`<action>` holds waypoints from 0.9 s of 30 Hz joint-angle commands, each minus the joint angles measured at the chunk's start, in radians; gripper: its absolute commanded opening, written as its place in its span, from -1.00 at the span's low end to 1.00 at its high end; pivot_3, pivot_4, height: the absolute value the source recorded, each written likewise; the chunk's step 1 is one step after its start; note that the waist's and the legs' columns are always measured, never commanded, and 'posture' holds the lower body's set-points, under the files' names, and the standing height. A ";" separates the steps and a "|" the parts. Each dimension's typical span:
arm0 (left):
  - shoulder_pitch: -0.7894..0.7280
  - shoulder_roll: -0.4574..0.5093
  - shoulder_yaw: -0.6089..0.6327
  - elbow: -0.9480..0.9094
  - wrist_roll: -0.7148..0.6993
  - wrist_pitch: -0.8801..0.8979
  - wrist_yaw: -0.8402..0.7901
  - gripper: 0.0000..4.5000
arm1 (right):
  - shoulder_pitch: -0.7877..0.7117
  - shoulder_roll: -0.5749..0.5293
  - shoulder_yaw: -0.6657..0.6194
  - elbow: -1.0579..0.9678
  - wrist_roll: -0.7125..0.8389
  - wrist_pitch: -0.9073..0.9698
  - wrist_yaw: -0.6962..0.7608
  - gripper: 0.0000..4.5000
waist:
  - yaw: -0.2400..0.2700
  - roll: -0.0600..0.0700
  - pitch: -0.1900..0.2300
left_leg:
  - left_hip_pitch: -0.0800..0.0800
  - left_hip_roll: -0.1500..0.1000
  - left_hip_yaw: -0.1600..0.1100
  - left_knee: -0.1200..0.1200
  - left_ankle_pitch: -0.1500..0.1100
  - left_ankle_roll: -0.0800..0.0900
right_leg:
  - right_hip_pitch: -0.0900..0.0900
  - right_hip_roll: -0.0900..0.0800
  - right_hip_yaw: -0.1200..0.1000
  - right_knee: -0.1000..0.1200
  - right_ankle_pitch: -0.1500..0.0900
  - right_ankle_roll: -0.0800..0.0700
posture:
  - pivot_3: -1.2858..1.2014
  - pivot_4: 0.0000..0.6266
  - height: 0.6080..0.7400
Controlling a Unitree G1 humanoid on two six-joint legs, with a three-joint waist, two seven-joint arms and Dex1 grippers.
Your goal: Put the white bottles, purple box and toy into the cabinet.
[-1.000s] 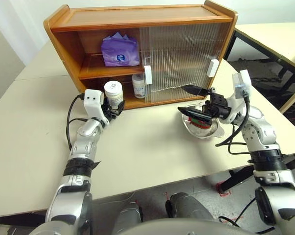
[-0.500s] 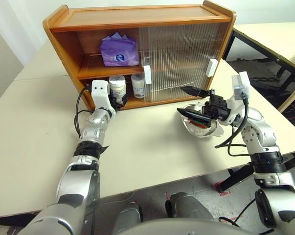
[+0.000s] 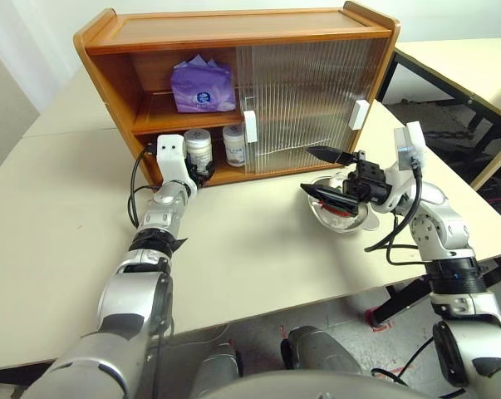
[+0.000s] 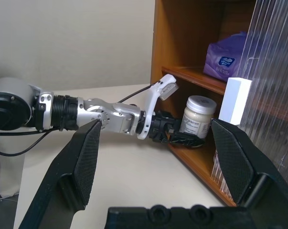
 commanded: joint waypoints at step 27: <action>-0.070 0.027 0.030 0.112 -0.002 -0.061 0.000 0.99 | -0.013 -0.009 0.005 0.013 -0.012 -0.012 0.018 1.00 | -0.007 0.000 0.000 | 0.001 -0.001 0.002 0.000 0.001 0.000 | 0.001 0.003 0.000 0.000 0.000 0.000 | -0.18 -1.00 1.00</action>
